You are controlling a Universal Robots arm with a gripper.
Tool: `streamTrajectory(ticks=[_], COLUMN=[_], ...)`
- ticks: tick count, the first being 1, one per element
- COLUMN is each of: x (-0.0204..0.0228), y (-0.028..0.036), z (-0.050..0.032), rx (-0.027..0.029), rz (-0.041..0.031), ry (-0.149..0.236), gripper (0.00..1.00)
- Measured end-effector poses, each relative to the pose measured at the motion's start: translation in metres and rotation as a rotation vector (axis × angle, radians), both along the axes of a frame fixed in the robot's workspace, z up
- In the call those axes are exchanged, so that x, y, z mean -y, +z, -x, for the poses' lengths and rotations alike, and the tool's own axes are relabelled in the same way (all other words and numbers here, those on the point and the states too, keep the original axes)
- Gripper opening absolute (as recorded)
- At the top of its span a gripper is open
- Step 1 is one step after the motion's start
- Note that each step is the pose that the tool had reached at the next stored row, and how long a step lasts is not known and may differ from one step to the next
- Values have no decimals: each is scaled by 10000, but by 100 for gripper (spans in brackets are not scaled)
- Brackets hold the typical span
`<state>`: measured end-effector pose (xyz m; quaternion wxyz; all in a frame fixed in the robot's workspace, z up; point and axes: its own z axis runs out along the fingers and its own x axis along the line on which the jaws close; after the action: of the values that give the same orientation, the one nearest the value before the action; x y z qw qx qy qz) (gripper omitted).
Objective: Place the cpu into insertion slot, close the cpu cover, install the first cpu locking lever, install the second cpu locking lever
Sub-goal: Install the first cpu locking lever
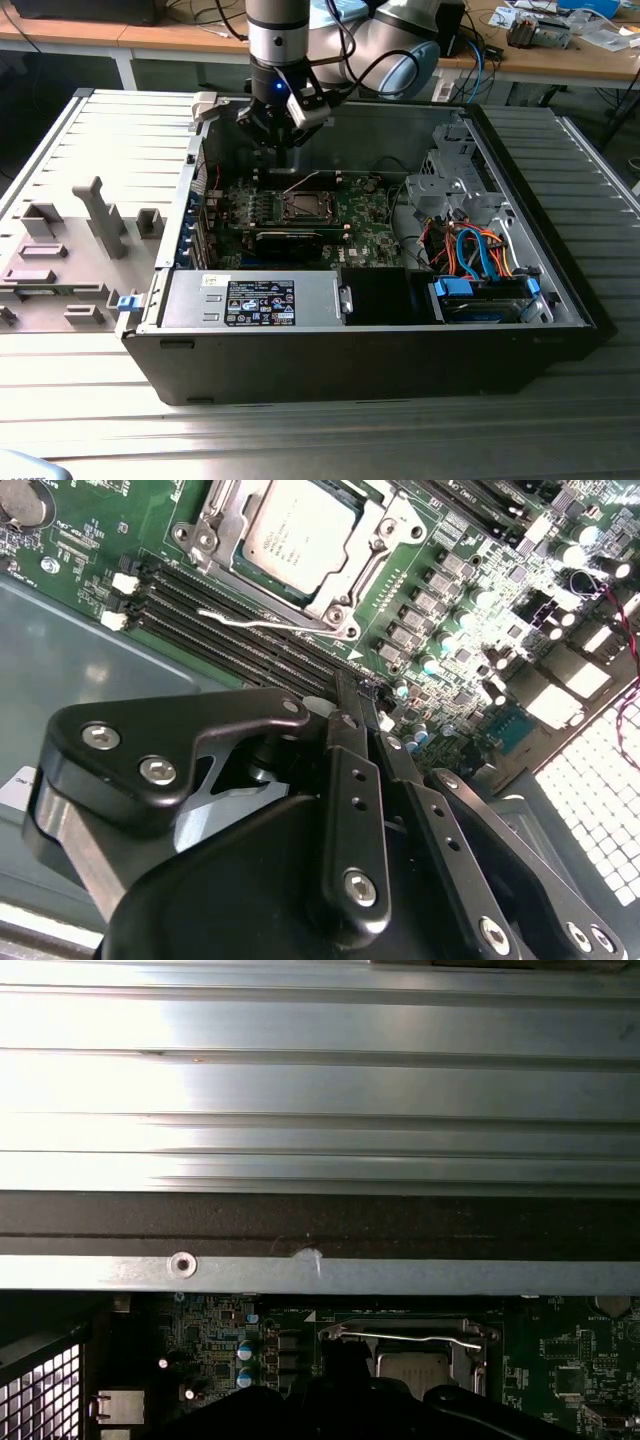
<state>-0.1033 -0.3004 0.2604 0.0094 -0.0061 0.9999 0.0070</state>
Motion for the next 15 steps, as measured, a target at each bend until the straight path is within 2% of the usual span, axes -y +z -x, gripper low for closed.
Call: streamTrajectory(ticks=[15], x=[0], y=[-11], z=[-24], rx=[1], rz=[-1], ry=[0], gripper=[11])
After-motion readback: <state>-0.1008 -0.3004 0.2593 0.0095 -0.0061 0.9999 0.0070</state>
